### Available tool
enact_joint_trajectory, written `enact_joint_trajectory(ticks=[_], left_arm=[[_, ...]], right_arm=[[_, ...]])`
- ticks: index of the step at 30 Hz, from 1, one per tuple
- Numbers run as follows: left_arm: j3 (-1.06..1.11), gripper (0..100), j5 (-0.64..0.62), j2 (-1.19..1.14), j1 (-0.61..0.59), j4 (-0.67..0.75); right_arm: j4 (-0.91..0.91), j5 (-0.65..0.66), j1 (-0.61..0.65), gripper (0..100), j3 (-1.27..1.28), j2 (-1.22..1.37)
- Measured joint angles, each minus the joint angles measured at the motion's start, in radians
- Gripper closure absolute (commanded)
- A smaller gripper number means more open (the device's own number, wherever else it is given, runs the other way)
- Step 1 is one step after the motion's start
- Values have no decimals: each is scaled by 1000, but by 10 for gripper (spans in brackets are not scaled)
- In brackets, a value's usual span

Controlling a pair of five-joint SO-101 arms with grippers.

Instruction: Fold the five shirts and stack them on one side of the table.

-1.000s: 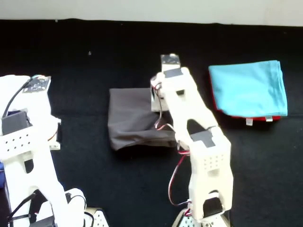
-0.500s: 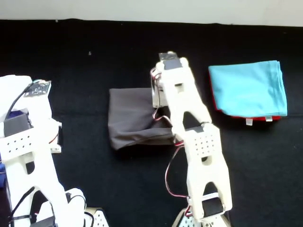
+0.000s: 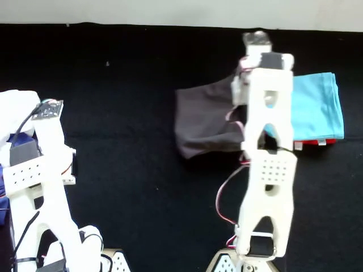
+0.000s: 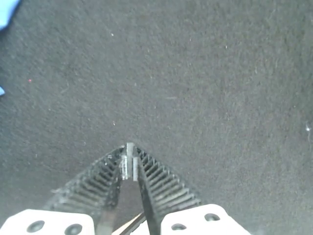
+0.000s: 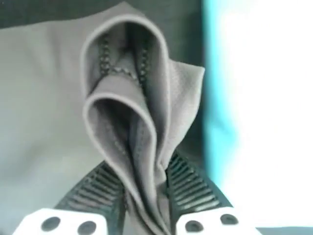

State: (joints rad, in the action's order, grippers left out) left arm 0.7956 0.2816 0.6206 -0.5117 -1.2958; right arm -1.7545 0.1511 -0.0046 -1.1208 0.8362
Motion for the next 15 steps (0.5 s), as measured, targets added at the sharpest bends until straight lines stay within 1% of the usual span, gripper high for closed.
enact_joint_trajectory(ticks=[3,6,10,15], left_arm=[[0,987,0,0,0,2],[0,987,0,0,0,2],[0,987,0,0,0,2],[0,987,0,0,0,2]], right_arm=[[0,81,-57,992,68,-78],[5,138,-109,992,130,-98],[69,170,-170,992,184,-58],[87,192,-183,992,187,9]])
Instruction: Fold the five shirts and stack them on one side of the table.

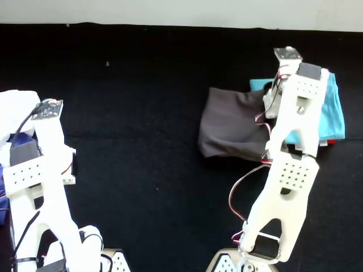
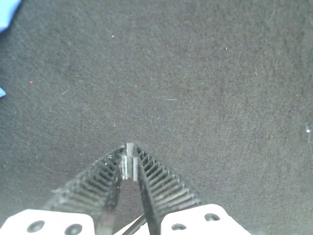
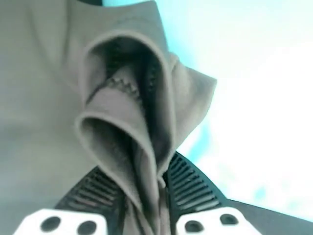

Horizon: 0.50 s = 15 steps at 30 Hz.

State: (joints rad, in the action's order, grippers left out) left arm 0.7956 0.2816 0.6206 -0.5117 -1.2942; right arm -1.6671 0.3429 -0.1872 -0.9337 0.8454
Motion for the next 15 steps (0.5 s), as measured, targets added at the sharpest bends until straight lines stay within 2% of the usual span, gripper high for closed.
enact_joint_trajectory(ticks=[7,15], left_arm=[[0,987,0,0,0,0],[0,987,0,0,0,0]], right_arm=[[-83,26,32,992,-132,-25],[-87,31,44,992,-127,-279]])
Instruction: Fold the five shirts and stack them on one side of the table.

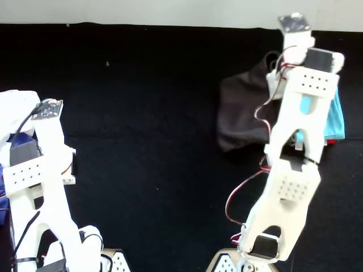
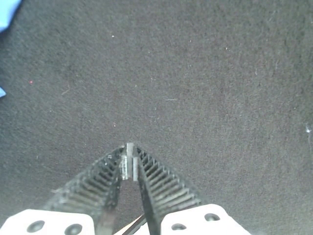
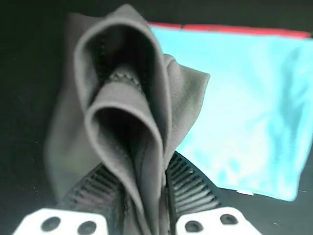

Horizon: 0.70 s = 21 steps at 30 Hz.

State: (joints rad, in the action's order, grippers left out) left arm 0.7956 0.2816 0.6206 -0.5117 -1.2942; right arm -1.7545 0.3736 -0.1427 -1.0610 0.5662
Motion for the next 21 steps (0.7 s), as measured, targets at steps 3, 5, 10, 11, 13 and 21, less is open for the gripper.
enact_joint_trajectory(ticks=[3,5,10,11,13,21], left_arm=[[0,987,0,0,0,0],[0,987,0,0,0,0],[0,987,0,0,0,0],[0,987,0,0,0,0],[0,987,0,0,0,0],[0,987,0,0,0,0]], right_arm=[[0,32,0,992,18,-103],[0,58,-2,992,26,-157],[0,133,-80,992,29,-169],[9,147,-103,992,29,-155],[54,169,-149,992,29,-115],[235,242,-226,990,29,127]])
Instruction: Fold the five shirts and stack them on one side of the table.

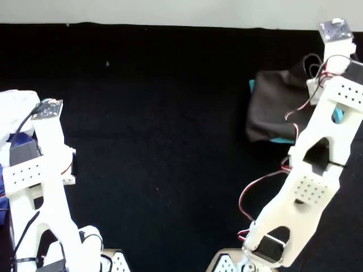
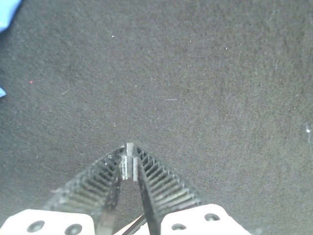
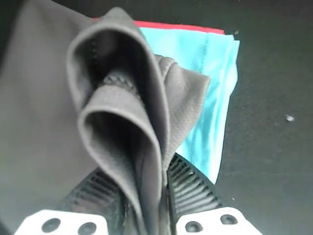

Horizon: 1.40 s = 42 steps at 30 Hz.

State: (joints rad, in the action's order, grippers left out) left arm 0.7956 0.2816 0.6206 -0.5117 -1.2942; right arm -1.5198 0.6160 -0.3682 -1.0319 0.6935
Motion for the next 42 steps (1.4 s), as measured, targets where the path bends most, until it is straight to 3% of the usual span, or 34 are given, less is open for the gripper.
enact_joint_trajectory(ticks=[6,11,23,28,33,42], left_arm=[[0,987,0,0,0,0],[0,987,0,0,0,0],[0,987,0,0,0,0],[0,987,0,0,0,0],[0,987,0,0,0,0],[-17,987,0,0,0,0]], right_arm=[[75,0,-2,974,0,37],[153,0,-17,849,2,37],[233,-2,-72,828,-3,38],[235,-107,-74,745,-69,38],[284,-273,-71,745,-150,38],[304,-305,-23,745,-152,55]])
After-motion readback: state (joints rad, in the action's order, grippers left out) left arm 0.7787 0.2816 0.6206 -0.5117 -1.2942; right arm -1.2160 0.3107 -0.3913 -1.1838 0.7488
